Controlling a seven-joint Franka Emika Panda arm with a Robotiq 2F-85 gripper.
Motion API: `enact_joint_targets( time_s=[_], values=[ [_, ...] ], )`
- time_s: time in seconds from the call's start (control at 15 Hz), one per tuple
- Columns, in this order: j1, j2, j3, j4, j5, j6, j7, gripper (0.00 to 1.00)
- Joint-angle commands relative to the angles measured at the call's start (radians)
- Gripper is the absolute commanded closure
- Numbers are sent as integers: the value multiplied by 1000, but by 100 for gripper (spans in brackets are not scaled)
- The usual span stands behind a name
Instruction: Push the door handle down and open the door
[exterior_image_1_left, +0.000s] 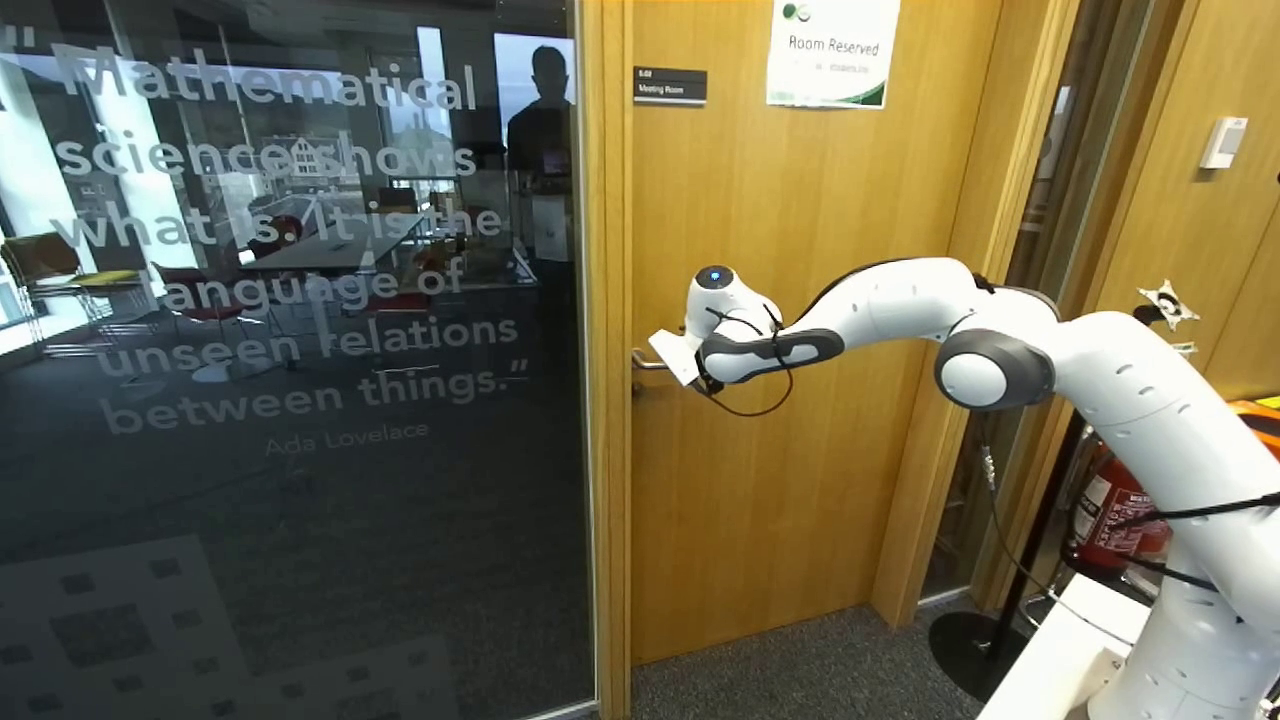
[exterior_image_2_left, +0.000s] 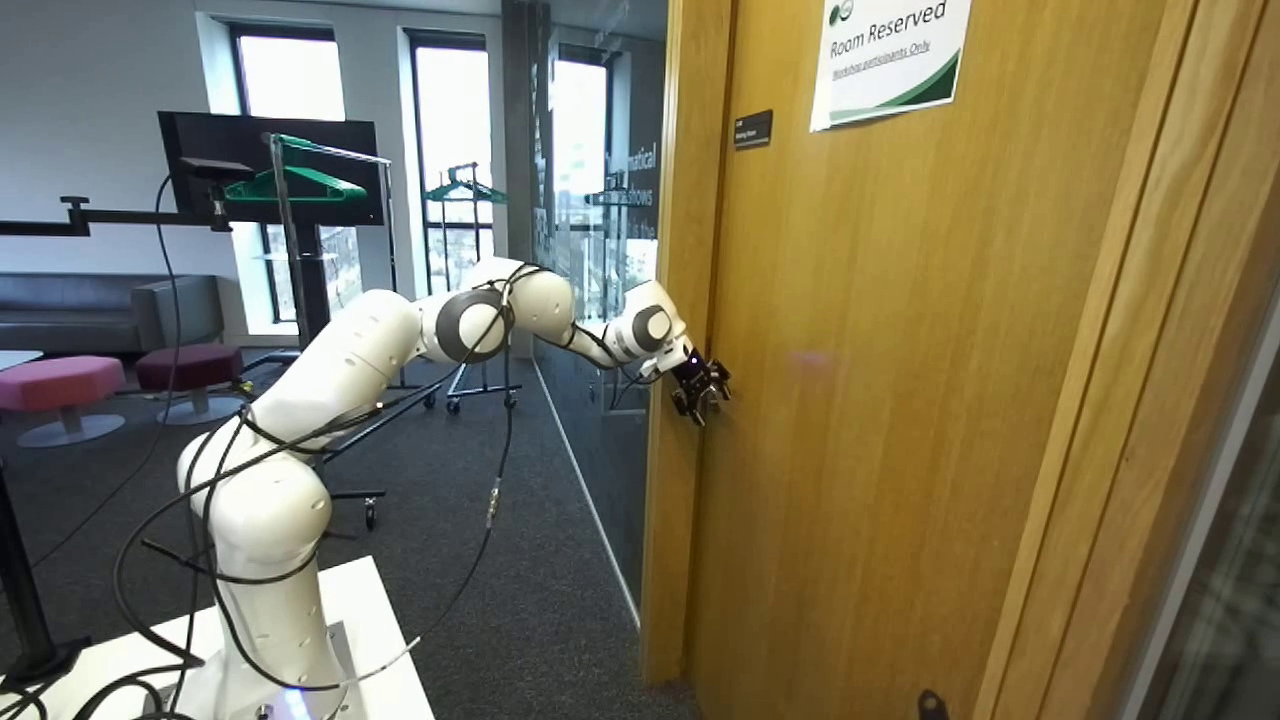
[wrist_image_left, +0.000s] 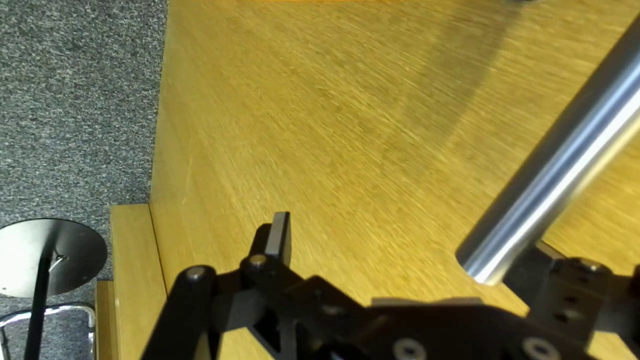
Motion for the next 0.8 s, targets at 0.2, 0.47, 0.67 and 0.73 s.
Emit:
enact_joint_targets(
  time_s=[0.2,0.47,0.67,0.73],
  values=[
    [-16,9,37,-5,41,-48,44,41],
    [-12,7,33,-32,37,-48,57,73],
    [-13,2,33,-41,37,-40,54,93],
    [-17,-1,43,-39,45,-32,43,99]
  ],
)
